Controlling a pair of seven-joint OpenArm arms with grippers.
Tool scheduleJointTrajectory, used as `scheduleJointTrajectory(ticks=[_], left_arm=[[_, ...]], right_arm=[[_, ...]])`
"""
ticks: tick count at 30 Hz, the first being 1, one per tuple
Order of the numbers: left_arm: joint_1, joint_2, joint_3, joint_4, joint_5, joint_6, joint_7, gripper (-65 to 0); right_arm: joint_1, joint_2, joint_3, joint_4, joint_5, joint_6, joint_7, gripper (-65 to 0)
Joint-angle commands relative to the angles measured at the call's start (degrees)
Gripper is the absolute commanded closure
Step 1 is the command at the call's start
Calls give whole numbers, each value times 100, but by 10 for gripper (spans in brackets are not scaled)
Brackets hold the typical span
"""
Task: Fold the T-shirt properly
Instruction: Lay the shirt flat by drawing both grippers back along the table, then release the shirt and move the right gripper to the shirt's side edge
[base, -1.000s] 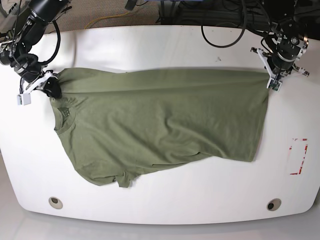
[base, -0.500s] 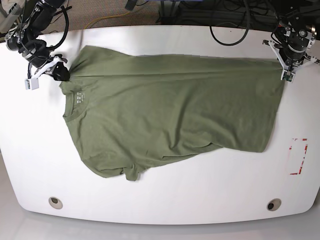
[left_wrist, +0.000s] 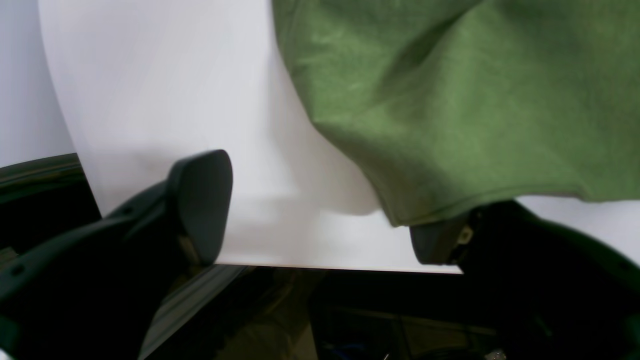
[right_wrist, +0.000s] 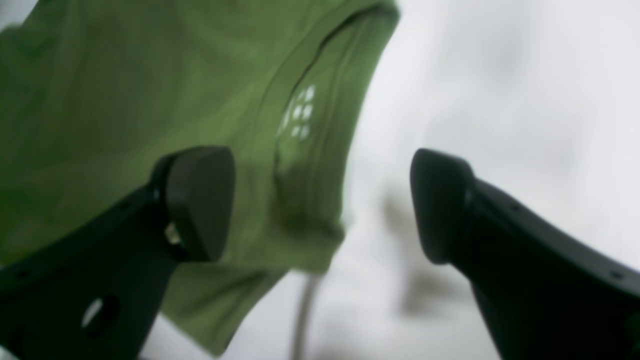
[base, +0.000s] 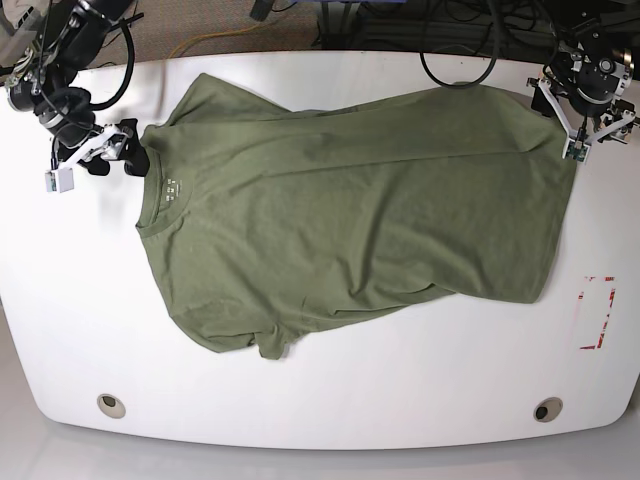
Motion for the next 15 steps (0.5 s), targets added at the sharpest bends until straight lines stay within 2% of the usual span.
scheduleJointTrajectory(ticks=[1,6,10,15], left_arm=[[-27,-71,-34,89,4,38,-41,-500],[-158,-107,-61,106,-224,38,-41,-500],[-132,-423,-78,106,-910,38,-32,-500],[237,-740,-70,106,-1983,38,-32,-500]], right_arm=[[373,140,-215,-127,-226,44,121,-523],[1155,290,-549,-839,-956,141,139,-523],[1806,307,-760,-1577,-1650,259,446,-517],[2456,554,-1068,-2623,-2476,259,1035,-518]])
